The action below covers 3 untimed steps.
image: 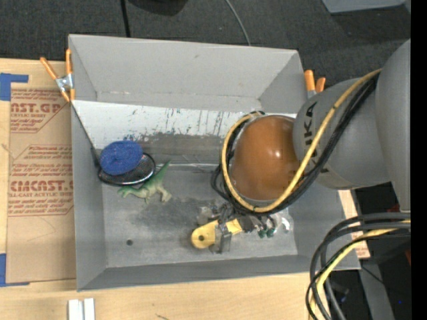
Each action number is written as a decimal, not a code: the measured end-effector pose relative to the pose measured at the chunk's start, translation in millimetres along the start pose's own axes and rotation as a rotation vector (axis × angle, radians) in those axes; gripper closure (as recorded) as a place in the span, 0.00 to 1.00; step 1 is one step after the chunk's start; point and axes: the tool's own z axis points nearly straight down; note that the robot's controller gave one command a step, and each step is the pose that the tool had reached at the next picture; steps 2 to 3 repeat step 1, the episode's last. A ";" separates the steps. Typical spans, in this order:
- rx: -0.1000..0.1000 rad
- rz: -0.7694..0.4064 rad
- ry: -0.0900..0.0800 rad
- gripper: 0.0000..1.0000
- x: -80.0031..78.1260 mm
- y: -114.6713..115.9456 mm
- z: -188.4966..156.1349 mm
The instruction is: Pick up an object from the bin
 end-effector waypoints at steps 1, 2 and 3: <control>0.001 -0.032 -0.012 1.00 -16.2 -10.7 -134.3; 0.001 -0.032 -0.012 1.00 -16.2 -10.7 -134.3; 0.001 -0.032 -0.012 1.00 -16.2 -10.7 -134.3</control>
Offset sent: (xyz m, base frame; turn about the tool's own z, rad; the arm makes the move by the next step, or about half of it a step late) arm 0.0000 0.0000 0.0000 0.0000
